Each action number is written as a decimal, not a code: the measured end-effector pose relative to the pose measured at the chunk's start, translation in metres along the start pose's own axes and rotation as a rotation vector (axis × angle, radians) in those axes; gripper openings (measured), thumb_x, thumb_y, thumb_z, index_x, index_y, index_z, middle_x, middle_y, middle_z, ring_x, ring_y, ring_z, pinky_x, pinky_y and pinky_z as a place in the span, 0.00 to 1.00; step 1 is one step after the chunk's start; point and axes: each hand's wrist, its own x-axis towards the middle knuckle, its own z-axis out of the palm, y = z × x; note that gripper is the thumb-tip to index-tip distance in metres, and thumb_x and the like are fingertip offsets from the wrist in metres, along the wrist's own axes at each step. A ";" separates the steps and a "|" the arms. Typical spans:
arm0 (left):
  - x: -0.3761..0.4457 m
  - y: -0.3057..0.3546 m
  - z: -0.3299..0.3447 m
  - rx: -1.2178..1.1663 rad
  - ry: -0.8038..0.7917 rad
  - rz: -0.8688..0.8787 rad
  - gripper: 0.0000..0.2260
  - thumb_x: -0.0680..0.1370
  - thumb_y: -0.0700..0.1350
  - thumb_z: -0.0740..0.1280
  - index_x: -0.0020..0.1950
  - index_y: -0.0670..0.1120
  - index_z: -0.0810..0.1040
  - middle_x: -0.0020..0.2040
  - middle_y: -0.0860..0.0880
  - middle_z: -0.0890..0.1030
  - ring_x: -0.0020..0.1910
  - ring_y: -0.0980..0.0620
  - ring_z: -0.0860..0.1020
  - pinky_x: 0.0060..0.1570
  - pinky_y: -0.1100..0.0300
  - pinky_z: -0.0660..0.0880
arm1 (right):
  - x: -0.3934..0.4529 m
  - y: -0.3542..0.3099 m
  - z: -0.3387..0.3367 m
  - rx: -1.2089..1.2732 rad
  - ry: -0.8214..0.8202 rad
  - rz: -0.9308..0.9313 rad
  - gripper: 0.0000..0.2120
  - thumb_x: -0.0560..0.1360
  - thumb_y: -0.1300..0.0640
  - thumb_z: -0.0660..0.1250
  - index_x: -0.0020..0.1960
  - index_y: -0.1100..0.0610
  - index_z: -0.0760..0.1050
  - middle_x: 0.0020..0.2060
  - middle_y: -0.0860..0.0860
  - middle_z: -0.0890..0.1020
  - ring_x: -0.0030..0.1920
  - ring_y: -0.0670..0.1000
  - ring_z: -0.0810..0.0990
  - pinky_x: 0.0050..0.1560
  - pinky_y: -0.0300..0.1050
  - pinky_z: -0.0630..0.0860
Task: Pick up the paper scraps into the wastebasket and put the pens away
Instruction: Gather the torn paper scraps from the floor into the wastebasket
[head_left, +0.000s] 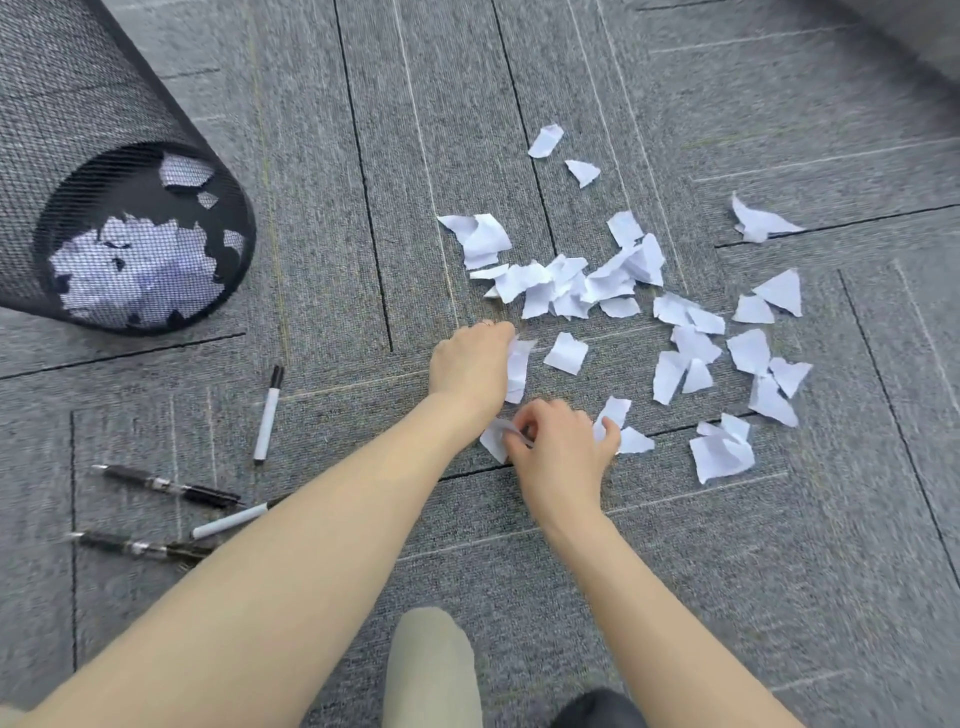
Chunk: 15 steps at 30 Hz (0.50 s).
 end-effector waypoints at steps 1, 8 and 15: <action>-0.001 -0.002 0.000 0.017 0.020 0.027 0.07 0.76 0.34 0.58 0.48 0.43 0.72 0.51 0.43 0.76 0.49 0.42 0.75 0.42 0.54 0.64 | 0.000 -0.001 0.000 -0.009 -0.007 -0.011 0.05 0.75 0.49 0.63 0.43 0.49 0.74 0.44 0.46 0.76 0.51 0.52 0.73 0.68 0.56 0.48; -0.003 -0.017 -0.003 -0.186 0.007 0.038 0.06 0.78 0.39 0.60 0.41 0.45 0.71 0.42 0.50 0.73 0.39 0.48 0.70 0.40 0.58 0.65 | 0.009 0.002 -0.027 0.142 0.019 -0.059 0.05 0.75 0.53 0.65 0.40 0.48 0.73 0.37 0.43 0.79 0.46 0.48 0.77 0.66 0.49 0.48; -0.005 -0.047 -0.038 -0.582 -0.219 -0.257 0.03 0.76 0.40 0.65 0.49 0.45 0.73 0.39 0.52 0.73 0.32 0.56 0.70 0.30 0.65 0.67 | 0.062 0.025 -0.069 0.483 0.085 0.156 0.08 0.73 0.49 0.68 0.48 0.49 0.71 0.37 0.40 0.75 0.46 0.49 0.77 0.65 0.55 0.64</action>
